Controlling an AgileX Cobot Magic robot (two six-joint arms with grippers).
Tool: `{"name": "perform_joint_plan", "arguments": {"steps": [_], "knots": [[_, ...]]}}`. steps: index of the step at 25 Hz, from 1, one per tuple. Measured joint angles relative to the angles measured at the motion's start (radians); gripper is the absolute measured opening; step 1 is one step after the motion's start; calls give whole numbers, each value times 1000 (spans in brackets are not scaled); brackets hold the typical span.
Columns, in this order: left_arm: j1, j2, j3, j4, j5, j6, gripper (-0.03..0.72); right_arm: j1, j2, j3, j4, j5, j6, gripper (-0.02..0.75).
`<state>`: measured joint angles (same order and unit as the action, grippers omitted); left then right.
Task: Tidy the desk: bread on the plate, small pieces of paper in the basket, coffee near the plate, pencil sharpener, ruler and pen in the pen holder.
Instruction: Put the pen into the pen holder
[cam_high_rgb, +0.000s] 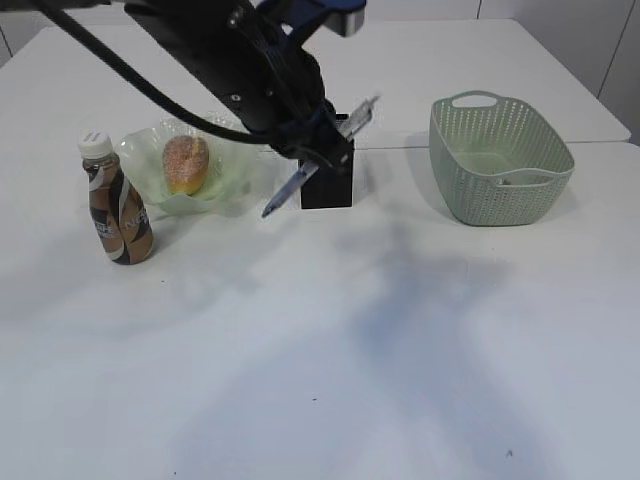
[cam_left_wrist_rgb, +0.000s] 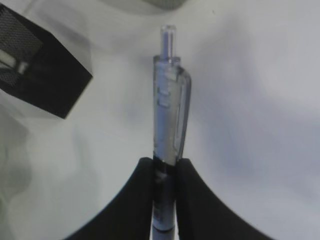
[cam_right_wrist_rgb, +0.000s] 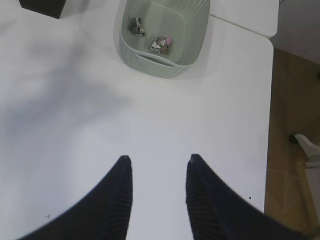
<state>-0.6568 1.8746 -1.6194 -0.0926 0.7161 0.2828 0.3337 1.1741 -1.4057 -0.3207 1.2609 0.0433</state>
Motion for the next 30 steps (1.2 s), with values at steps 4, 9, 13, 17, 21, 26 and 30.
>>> {"name": "perform_joint_plan", "arguments": {"steps": [4,9,13,17,21,26,30], "knots": [[11,-20,0,0,-99,0,61,0,-21,0,0,0,0,300],[16,-21,50,0,-278,0,61,0,-36,0,0,0,0,300],[16,-21,125,0,-500,0,61,0,-45,0,0,0,0,300],[16,-21,218,-20,-800,0,61,0,-57,0,0,0,0,300],[16,-15,271,-88,-1056,0,61,0,-59,0,0,0,0,300],[21,56,271,-148,-1212,0,61,0,-69,0,0,0,0,300],[39,106,275,-177,-1247,-2,61,0,-69,0,-6,0,0,299]]}}
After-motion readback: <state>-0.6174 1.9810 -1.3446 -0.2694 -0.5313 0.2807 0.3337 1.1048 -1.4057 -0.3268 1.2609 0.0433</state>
